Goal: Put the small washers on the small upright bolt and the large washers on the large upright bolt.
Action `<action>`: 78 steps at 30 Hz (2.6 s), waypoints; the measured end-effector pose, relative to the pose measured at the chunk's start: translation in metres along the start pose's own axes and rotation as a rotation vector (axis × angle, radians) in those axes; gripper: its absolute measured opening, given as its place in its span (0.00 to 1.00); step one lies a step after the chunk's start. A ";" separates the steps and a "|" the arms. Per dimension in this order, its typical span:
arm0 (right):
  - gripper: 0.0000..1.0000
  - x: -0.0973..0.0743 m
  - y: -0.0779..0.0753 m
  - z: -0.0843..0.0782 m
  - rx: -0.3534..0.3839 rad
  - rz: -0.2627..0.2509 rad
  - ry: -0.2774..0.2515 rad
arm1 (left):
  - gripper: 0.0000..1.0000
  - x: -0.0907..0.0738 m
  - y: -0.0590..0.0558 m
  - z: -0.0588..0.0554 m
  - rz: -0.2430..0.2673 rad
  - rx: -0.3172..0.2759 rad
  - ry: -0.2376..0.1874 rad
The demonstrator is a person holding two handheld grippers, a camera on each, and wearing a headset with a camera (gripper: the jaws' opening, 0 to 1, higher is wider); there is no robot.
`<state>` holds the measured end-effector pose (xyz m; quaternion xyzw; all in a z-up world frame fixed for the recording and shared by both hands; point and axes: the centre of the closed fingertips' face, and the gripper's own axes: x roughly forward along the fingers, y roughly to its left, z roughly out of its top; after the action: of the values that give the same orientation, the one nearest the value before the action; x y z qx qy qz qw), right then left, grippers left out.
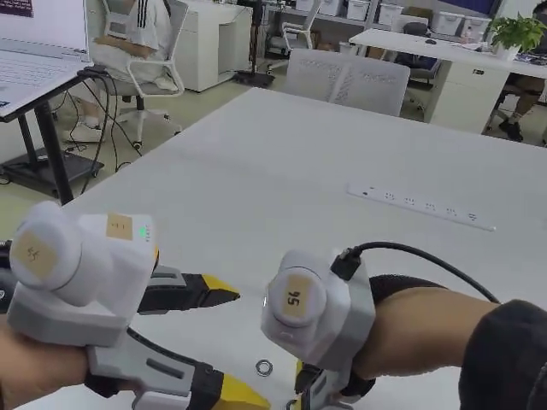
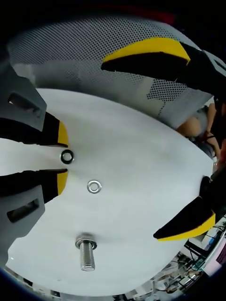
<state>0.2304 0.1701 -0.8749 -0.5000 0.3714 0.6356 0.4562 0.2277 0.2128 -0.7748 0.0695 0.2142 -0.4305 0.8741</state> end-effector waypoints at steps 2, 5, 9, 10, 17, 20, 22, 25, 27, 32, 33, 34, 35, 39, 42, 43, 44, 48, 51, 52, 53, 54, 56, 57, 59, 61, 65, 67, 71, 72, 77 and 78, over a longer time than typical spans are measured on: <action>0.20 -0.001 -0.001 0.001 -0.001 0.000 -0.001 | 0.71 0.000 0.000 0.000 0.001 0.000 -0.001; 0.20 0.000 0.000 0.001 -0.006 0.000 0.005 | 0.71 0.000 0.000 0.000 0.001 0.002 0.001; 0.20 0.001 0.001 0.001 -0.031 -0.015 0.023 | 0.71 0.000 0.000 0.000 0.001 0.002 0.001; 0.20 0.001 0.001 0.001 -0.037 -0.018 0.028 | 0.71 0.000 0.000 0.000 0.001 0.001 0.001; 0.19 0.000 0.003 0.001 -0.058 -0.027 0.040 | 0.71 0.000 0.001 0.001 0.004 0.002 -0.002; 0.23 0.000 0.006 0.001 -0.039 -0.008 0.032 | 0.71 0.000 0.001 0.001 0.006 0.001 -0.006; 0.23 0.000 0.006 0.001 -0.055 -0.013 0.032 | 0.71 -0.001 0.001 0.001 0.007 0.002 -0.005; 0.23 0.000 0.005 0.001 -0.051 -0.012 0.032 | 0.71 -0.001 0.001 0.001 0.007 0.002 -0.007; 0.22 0.000 0.005 0.001 -0.050 -0.014 0.032 | 0.71 -0.001 0.001 0.001 0.007 0.003 -0.006; 0.22 0.001 0.006 0.001 -0.050 -0.015 0.032 | 0.71 -0.001 0.001 0.001 0.007 0.003 -0.006; 0.22 0.001 0.006 0.001 -0.050 -0.015 0.030 | 0.71 -0.001 0.000 0.001 0.007 0.003 -0.007; 0.21 0.000 0.005 0.001 -0.051 -0.015 0.028 | 0.71 -0.001 0.000 0.001 0.007 0.003 -0.007; 0.20 0.000 0.004 0.001 -0.057 -0.018 0.027 | 0.71 -0.001 0.001 0.001 0.008 0.002 -0.007; 0.15 0.001 0.004 0.002 -0.083 -0.024 0.029 | 0.70 -0.002 0.001 0.001 0.008 0.002 -0.008; 0.15 0.001 0.003 0.002 -0.077 -0.019 0.025 | 0.70 -0.002 0.001 0.000 0.008 0.001 -0.007; 0.15 0.001 0.003 0.002 -0.075 -0.017 0.022 | 0.70 -0.002 0.001 0.000 0.008 0.002 -0.007; 0.14 0.001 0.003 0.002 -0.072 -0.015 0.018 | 0.70 -0.002 0.001 0.001 0.008 0.001 -0.008; 0.14 0.001 0.003 0.002 -0.077 -0.019 0.018 | 0.70 -0.002 0.001 0.000 0.008 0.001 -0.007; 0.14 0.001 0.003 0.002 -0.078 -0.017 0.018 | 0.70 -0.002 0.001 0.000 0.007 0.001 -0.005; 0.14 0.001 0.003 0.002 -0.079 -0.017 0.017 | 0.70 -0.002 0.001 0.000 0.007 0.000 -0.005; 0.14 0.001 0.003 0.002 -0.078 -0.017 0.017 | 0.70 -0.002 0.001 0.000 0.007 0.000 -0.005; 0.14 0.001 0.003 0.002 -0.077 -0.017 0.016 | 0.70 -0.002 0.001 0.000 0.007 0.000 -0.004; 0.13 0.002 0.003 0.001 -0.069 -0.016 0.016 | 0.70 -0.002 0.000 0.000 0.006 0.000 -0.004; 0.13 0.002 0.002 0.001 -0.070 -0.017 0.017 | 0.70 -0.001 0.000 0.000 0.005 0.000 -0.005; 0.13 0.002 0.002 0.001 -0.068 -0.016 0.016 | 0.70 -0.001 0.000 -0.001 0.006 0.000 -0.003; 0.13 0.001 0.002 0.001 -0.066 -0.014 0.018 | 0.70 -0.001 0.000 -0.001 0.005 0.000 -0.002; 0.13 0.001 0.002 -0.002 -0.056 -0.014 0.024 | 0.70 -0.001 0.000 -0.001 0.005 0.000 -0.002; 0.13 0.000 0.001 -0.005 -0.051 -0.015 0.030 | 0.70 -0.001 -0.001 -0.001 0.004 -0.001 -0.003; 0.13 -0.004 -0.001 -0.010 -0.033 -0.017 0.032 | 0.70 -0.002 -0.001 0.000 0.004 -0.001 -0.004; 0.13 -0.004 -0.001 -0.012 -0.031 -0.018 0.034 | 0.70 -0.002 -0.001 0.000 0.003 -0.001 -0.005; 0.13 -0.009 -0.003 -0.019 -0.012 -0.026 0.035 | 0.70 -0.002 -0.002 0.000 0.002 0.000 -0.006; 0.13 -0.010 -0.004 -0.021 -0.008 -0.028 0.035 | 0.70 -0.002 -0.001 0.000 0.003 0.000 -0.006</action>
<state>0.2412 0.1500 -0.8694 -0.5183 0.3696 0.6217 0.4564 0.2256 0.2133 -0.7737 0.0686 0.2114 -0.4295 0.8753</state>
